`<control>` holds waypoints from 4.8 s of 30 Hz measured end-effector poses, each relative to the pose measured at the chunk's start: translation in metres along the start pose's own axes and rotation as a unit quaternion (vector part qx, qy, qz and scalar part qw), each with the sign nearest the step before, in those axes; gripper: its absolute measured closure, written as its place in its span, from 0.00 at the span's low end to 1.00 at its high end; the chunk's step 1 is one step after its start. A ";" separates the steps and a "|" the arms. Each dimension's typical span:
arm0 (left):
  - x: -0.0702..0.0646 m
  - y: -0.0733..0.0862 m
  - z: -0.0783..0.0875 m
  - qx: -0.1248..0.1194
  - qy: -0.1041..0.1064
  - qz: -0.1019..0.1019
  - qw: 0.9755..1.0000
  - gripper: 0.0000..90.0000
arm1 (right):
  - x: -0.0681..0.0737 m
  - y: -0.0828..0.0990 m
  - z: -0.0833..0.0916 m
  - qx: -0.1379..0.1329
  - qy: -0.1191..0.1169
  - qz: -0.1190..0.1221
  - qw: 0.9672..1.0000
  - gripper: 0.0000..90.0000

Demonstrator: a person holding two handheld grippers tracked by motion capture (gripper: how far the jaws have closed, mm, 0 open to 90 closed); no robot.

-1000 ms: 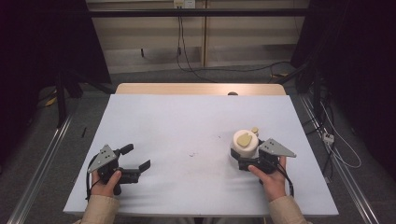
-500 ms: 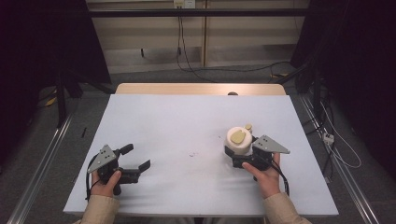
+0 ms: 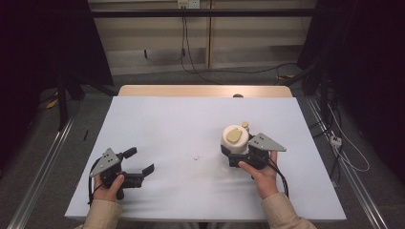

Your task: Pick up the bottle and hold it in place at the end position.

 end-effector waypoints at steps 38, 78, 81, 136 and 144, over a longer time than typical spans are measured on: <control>-0.002 0.000 -0.001 -0.002 0.007 0.002 1.000 0.03 | 0.024 -0.006 -0.040 0.006 -0.017 -0.007 1.000 0.08; -0.001 0.000 0.001 -0.004 0.005 0.004 1.000 0.03 | 0.037 -0.007 -0.061 0.013 -0.028 -0.016 0.999 0.08; -0.001 0.000 0.001 -0.004 0.005 0.003 1.000 0.03 | 0.036 -0.007 -0.063 0.012 -0.027 -0.014 0.999 0.08; 0.000 0.000 0.002 -0.004 -0.001 0.000 1.000 0.03 | 0.039 -0.012 -0.090 0.011 -0.026 -0.011 1.000 0.08; 0.000 0.001 0.002 -0.002 0.000 0.000 1.000 0.03 | 0.039 -0.015 -0.094 0.007 -0.024 -0.010 1.000 0.08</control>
Point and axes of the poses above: each handheld gripper's, and its own axes: z roughly backward along the jaws, y roughly out of its underside, x roughly to its left, the point moved 9 cm from there along -z, roughly forward along the jaws, and after that the axes turned 9 degrees about y, right-handed, at the moved point
